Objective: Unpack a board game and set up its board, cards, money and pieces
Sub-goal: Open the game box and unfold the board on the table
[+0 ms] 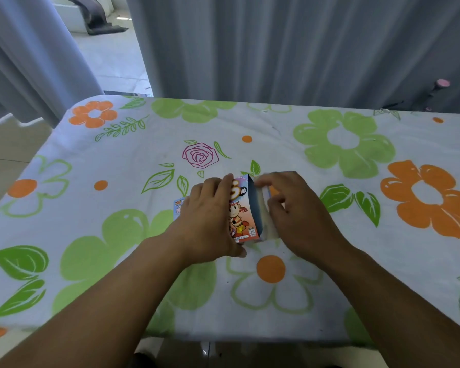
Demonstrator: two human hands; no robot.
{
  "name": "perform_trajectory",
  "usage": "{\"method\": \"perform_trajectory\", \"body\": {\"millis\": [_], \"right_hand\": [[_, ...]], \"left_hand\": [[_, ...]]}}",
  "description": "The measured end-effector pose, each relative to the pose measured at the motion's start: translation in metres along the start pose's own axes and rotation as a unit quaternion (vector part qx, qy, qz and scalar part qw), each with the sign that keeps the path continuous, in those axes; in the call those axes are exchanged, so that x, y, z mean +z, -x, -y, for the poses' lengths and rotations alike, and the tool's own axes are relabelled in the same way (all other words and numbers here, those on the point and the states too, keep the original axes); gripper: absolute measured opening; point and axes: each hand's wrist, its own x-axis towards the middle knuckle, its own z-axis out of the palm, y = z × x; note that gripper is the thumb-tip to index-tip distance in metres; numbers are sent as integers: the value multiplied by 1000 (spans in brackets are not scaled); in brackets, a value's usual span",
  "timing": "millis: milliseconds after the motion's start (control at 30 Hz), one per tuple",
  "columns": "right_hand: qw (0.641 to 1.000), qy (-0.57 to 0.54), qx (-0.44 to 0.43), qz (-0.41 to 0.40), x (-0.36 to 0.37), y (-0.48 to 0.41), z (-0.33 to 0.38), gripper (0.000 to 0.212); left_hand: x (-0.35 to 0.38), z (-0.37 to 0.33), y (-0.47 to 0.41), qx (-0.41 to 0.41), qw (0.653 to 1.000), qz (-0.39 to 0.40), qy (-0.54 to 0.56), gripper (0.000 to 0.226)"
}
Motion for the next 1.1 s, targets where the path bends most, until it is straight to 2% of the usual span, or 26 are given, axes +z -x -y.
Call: {"method": "perform_trajectory", "body": {"millis": [67,133,267,433,633,900,1100], "right_hand": [[999,54,-11,1,3,2,-2,15],[999,17,35,3,4,3,-2,8],[986,-112,125,-1,4,-1,0,15],[974,-116,192,35,4,3,-1,21],[947,-192,252,48,1,3,-13,31],[908,-277,311,46,-24,8,-38,17],[872,-340,353,-14,-46,15,-60,10]], "left_hand": [[-1,-1,-2,-1,1000,-14,-17,144],[-2,-1,-3,0,999,-33,-39,143],[-2,-5,-3,8,994,-51,-96,142],[-3,-17,2,32,987,-36,-156,134],[-4,-23,-1,29,987,-13,-159,134],[0,-31,-9,18,988,20,-155,133],[4,-44,-17,14,989,27,-147,134]]}}
